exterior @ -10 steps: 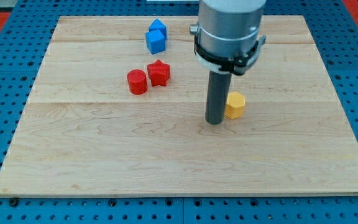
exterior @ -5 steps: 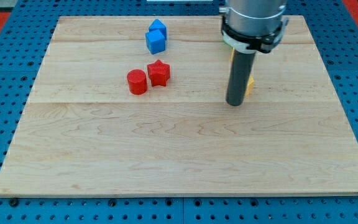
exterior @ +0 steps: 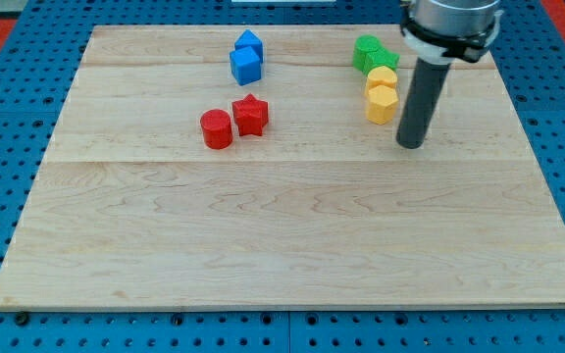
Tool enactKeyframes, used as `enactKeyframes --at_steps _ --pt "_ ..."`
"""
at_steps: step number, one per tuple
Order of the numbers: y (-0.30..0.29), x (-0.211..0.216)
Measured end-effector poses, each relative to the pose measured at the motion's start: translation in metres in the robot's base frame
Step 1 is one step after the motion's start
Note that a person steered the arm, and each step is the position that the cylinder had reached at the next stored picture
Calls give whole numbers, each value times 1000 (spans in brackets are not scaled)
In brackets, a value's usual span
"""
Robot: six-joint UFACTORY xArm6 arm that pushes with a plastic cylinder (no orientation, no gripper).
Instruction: Slide the yellow hexagon into the bottom side of the heart
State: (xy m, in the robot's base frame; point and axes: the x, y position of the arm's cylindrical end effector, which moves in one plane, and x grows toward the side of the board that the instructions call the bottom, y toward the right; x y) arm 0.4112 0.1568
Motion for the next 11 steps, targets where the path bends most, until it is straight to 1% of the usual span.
enactKeyframes --at_steps 1,3,5,6,7,8,9,10,11 --pt "0 -19" --pt "-2 -31" --pt "-13 -25" --pt "-21 -13" --pt "-41 -13" --pt "-50 -29" --pt "-50 -27" --pt "-57 -7" --pt "-97 -5"
